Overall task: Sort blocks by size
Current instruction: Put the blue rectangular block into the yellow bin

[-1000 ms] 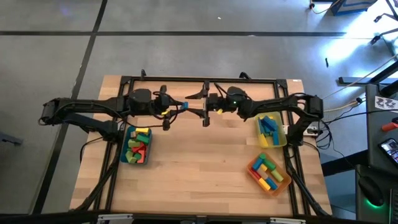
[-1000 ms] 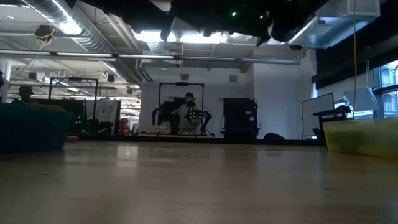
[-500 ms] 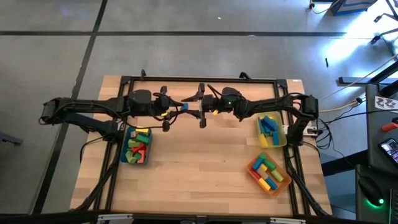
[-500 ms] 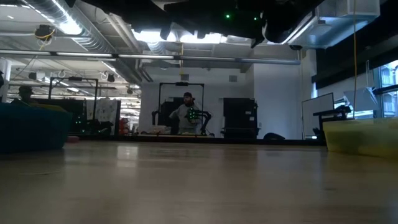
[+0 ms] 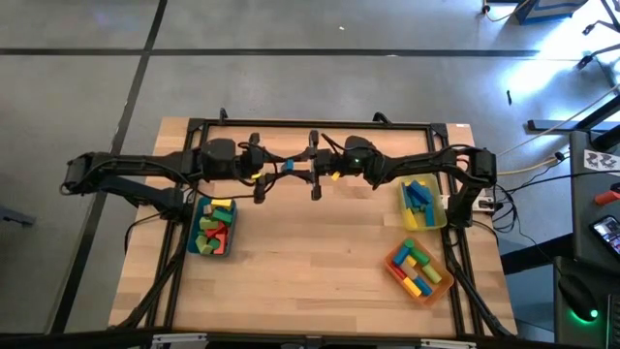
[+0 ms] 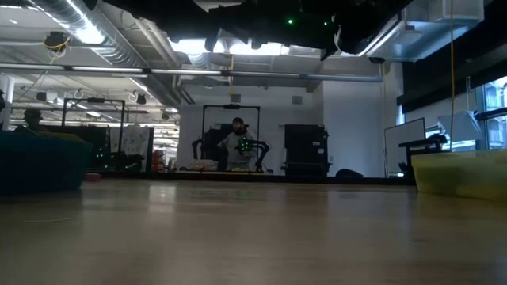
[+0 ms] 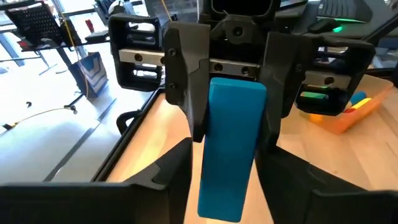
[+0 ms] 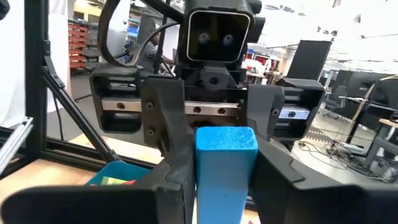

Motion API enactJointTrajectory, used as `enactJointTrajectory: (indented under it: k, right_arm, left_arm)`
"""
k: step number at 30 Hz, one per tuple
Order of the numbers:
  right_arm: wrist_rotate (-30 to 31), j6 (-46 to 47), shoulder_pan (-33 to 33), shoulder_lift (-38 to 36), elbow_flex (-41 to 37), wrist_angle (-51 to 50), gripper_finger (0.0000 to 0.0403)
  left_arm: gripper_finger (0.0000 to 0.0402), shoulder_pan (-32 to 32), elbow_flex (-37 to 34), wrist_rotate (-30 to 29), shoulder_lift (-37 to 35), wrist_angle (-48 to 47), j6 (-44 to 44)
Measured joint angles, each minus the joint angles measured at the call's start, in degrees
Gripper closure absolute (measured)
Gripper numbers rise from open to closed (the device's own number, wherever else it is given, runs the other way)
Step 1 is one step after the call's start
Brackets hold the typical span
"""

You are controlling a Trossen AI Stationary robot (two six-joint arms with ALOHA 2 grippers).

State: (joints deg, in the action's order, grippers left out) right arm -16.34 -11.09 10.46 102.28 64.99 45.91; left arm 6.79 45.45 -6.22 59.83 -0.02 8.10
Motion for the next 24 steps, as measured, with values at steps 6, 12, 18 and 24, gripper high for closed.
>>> enactJointTrajectory:
  k: [6,12,18,24]
  right_arm:
    - [0.7,0.0,0.1,-1.1,-0.1,-2.3,0.0293]
    - [6.6,-1.6,0.1,-6.2,-0.1,-11.3,0.0288]
    - [17.4,-2.4,0.0,-15.1,0.0,-29.6,0.0288]
    - [34.7,2.3,-0.8,-23.6,0.0,-50.9,0.0287]
  left_arm:
    - [0.0211,1.1,0.1,0.3,-1.2,-7.5,0.6]
    - [0.0208,1.2,0.1,0.1,-2.3,-20.5,-0.6]
    - [0.0213,1.2,-2.6,-0.1,-2.1,-26.4,-1.9]
    - [0.0213,1.2,-11.6,-0.3,-2.1,-19.9,-0.3]
